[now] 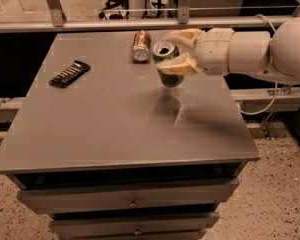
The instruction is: Place green can upright
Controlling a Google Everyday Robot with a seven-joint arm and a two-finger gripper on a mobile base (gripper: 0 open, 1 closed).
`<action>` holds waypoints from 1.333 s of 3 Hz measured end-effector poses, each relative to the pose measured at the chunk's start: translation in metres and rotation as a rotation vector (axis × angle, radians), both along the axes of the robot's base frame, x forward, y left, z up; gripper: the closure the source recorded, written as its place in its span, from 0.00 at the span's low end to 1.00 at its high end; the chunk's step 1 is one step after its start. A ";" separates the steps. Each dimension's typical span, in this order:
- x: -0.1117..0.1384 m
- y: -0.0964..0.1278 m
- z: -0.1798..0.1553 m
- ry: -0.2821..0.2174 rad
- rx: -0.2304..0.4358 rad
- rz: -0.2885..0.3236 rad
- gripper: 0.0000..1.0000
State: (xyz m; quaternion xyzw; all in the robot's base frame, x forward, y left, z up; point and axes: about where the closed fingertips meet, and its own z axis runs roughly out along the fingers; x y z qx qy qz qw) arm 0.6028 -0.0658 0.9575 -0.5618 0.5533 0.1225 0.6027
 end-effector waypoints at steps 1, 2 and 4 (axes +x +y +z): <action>0.002 -0.001 -0.002 0.025 0.038 -0.001 1.00; 0.004 -0.003 -0.008 0.064 0.060 -0.005 0.83; 0.004 -0.009 -0.022 0.129 0.098 -0.013 0.29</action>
Offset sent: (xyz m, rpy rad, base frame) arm 0.0069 -0.0103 -0.0154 0.0867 0.1131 -0.0195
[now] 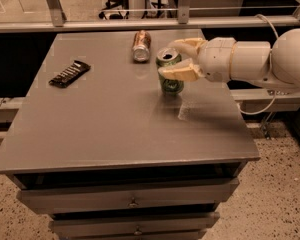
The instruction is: Place green can upright
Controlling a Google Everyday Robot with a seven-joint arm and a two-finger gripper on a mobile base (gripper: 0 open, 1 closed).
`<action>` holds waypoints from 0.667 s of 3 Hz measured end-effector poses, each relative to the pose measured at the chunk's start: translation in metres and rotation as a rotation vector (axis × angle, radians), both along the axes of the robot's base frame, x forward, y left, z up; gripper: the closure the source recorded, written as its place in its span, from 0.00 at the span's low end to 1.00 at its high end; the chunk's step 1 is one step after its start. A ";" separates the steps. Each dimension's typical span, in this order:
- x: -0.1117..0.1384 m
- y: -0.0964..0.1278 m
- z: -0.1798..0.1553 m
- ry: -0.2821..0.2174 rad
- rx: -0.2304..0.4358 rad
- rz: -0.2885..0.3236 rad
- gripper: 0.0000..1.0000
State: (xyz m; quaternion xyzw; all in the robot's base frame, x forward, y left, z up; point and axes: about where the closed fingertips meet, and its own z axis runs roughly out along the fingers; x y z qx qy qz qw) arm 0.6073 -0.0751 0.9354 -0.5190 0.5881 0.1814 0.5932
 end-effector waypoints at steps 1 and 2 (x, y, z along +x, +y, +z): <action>0.000 -0.004 -0.004 0.015 0.012 -0.009 0.05; -0.002 -0.017 0.002 0.023 0.022 -0.049 0.00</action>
Offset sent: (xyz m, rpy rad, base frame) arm -0.0013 -0.0297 -0.0005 0.0346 0.0395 -0.0848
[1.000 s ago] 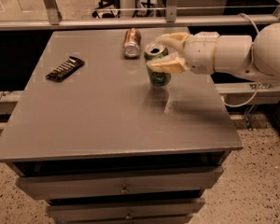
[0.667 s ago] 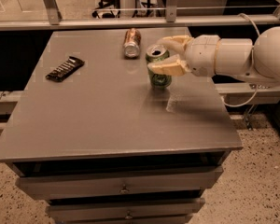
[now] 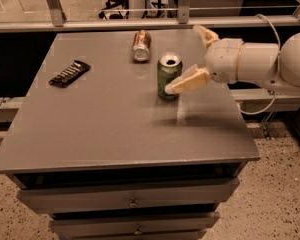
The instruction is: Place green can upright
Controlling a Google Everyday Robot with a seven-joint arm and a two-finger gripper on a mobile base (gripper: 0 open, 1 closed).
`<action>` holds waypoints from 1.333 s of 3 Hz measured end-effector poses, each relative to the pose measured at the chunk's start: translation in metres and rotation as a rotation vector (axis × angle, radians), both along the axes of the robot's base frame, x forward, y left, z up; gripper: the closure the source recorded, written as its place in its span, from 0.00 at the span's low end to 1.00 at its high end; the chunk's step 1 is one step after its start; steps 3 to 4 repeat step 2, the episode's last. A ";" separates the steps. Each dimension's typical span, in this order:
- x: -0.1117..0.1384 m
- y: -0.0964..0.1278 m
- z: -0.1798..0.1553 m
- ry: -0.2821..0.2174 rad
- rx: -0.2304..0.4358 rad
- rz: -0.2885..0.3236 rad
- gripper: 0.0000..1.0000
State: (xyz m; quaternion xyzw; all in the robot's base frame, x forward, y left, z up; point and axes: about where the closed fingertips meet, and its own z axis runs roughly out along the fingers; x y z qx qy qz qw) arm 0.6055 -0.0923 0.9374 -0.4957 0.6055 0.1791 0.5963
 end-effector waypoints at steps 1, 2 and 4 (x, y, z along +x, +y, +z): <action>-0.008 -0.045 0.053 -0.008 -0.008 -0.063 0.00; -0.008 -0.043 0.051 -0.006 -0.009 -0.061 0.00; -0.008 -0.043 0.051 -0.006 -0.009 -0.061 0.00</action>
Offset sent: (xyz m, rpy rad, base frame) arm -0.0200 -0.1122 0.1213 -0.0264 0.0191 -0.1361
